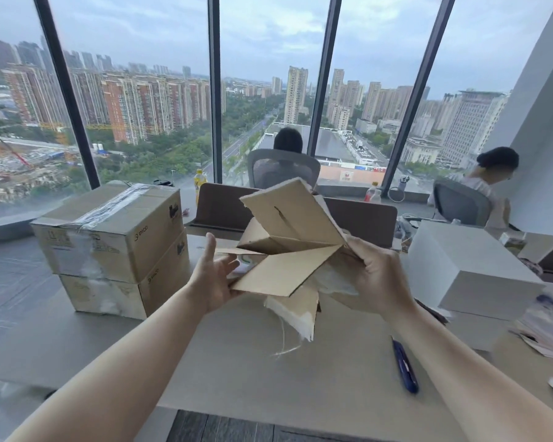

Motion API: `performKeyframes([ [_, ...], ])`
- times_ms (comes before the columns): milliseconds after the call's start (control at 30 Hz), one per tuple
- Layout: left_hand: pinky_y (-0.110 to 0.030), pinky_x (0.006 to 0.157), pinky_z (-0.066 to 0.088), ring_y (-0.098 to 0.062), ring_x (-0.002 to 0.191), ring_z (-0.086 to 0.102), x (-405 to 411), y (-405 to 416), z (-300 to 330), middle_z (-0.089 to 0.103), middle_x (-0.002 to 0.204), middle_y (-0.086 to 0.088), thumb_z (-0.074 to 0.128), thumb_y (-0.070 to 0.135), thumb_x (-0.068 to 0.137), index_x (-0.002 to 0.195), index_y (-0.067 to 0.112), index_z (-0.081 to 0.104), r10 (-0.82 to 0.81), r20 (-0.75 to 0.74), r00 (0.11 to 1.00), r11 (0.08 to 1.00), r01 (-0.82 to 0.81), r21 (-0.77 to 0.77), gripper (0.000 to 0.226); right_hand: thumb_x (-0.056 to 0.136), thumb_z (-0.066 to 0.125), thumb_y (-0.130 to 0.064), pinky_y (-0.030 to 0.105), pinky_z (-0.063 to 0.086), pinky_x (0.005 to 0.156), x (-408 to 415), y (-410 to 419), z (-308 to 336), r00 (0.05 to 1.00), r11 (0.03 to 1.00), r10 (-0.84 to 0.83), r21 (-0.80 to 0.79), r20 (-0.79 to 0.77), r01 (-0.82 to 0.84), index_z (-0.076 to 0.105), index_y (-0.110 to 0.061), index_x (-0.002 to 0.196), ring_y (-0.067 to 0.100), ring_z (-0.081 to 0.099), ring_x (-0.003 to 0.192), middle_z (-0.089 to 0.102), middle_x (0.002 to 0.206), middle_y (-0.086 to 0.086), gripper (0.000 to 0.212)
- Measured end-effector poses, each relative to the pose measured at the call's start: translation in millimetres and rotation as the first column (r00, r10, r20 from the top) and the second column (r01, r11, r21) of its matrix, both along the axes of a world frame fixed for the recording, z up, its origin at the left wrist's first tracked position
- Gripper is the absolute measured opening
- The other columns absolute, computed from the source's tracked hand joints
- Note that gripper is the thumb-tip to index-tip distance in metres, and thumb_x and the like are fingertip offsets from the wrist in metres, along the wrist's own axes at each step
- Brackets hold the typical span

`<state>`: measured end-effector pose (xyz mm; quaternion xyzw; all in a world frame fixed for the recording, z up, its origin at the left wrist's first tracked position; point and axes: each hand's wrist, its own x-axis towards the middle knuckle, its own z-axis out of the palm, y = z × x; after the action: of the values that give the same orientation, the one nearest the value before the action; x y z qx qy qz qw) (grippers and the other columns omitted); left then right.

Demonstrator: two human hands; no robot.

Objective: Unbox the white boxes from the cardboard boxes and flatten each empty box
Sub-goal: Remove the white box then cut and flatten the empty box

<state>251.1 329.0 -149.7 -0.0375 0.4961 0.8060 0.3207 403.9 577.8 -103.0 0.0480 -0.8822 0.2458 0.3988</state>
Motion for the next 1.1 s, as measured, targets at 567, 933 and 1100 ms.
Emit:
performKeyframes([
  [567, -0.031, 0.063, 0.058, -0.023, 0.059, 0.066, -10, -53, -73, 0.066, 0.078, -0.012, 0.057, 0.015, 0.092, 0.102, 0.001, 0.062, -0.071, 0.134, 0.988, 0.926, 0.115, -0.359, 0.018, 0.085, 0.061, 0.004, 0.031, 0.061, 0.075, 35, -50, -108, 0.928, 0.863, 0.315, 0.348, 0.198, -0.367, 0.073, -0.019, 0.119, 0.008, 0.066, 0.111, 0.071, 0.119, -0.009, 0.043],
  [933, -0.040, 0.054, 0.059, -0.027, 0.056, 0.068, -16, -66, -108, 0.066, 0.085, -0.016, 0.051, 0.002, 0.091, 0.107, -0.004, 0.058, 0.086, 0.130, 0.988, 0.867, -0.010, -0.498, 0.018, 0.089, 0.034, -0.077, 0.024, 0.034, 0.110, 33, -34, -164, 0.687, 0.956, 0.251, -0.286, 0.682, -0.066, 0.059, -0.036, 0.133, -0.002, 0.045, 0.131, 0.057, 0.138, -0.019, 0.066],
  [1100, -0.047, 0.065, 0.059, -0.032, 0.081, 0.067, -29, -71, -101, 0.065, 0.115, -0.017, 0.052, 0.005, 0.091, 0.124, -0.005, 0.058, 0.069, 0.147, 0.987, 0.907, -0.001, -0.422, 0.035, 0.097, 0.050, -0.053, 0.041, 0.036, 0.108, 8, 1, -200, 0.450, 0.711, 0.150, -0.412, 0.880, 0.569, 0.035, -0.019, 0.152, 0.026, 0.042, 0.137, 0.040, 0.154, 0.003, 0.067],
])
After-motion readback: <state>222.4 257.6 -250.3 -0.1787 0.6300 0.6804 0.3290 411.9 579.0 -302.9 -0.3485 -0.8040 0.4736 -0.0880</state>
